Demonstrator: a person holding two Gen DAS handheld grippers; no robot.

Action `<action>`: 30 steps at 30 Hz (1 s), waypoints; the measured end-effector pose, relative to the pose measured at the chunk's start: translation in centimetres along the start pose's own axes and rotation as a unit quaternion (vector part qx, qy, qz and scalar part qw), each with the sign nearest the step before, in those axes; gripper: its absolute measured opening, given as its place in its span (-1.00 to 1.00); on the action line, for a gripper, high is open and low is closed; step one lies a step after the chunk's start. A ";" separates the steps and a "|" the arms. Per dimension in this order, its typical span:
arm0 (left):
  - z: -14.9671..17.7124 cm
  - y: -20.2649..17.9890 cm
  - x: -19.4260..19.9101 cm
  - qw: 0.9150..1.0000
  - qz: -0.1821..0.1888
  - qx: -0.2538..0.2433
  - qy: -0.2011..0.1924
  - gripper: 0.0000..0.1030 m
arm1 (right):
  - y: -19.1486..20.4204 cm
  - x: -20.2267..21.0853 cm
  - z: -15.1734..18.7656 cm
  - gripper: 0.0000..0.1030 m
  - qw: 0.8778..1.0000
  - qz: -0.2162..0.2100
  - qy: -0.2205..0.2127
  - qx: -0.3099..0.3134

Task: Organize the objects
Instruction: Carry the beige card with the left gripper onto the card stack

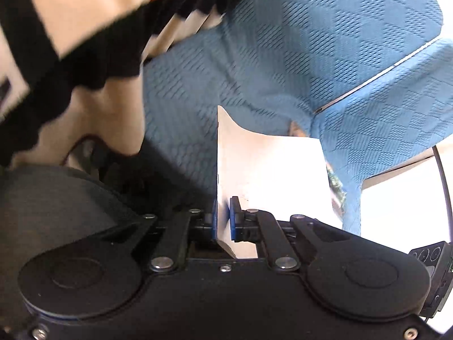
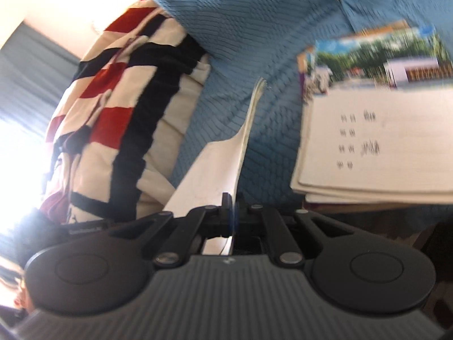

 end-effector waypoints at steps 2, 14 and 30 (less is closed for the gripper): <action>-0.4 -1.2 1.3 1.000 0.000 -0.006 -0.013 -0.89 | 0.7 0.7 -0.4 -0.92 1.000 -0.003 -0.004 0.013; -3.3 -9.3 6.0 0.996 0.013 -0.068 -0.055 -0.89 | 3.9 6.3 -5.0 -0.92 0.997 -0.014 -0.049 0.052; -5.0 -18.2 2.7 0.990 0.045 -0.133 -0.031 -0.89 | 1.0 12.3 -10.0 -0.92 0.992 0.018 -0.115 0.039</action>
Point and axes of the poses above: each gripper's, at about its wrist camera, not at the fingertips, and x roughly against the way its jaws point, y to its left, z to its underside, the point moved 7 cm from there along -x, roughly the way its jaws point, and after that the axes turned 9 degrees about -x, right-handed, at the moved point
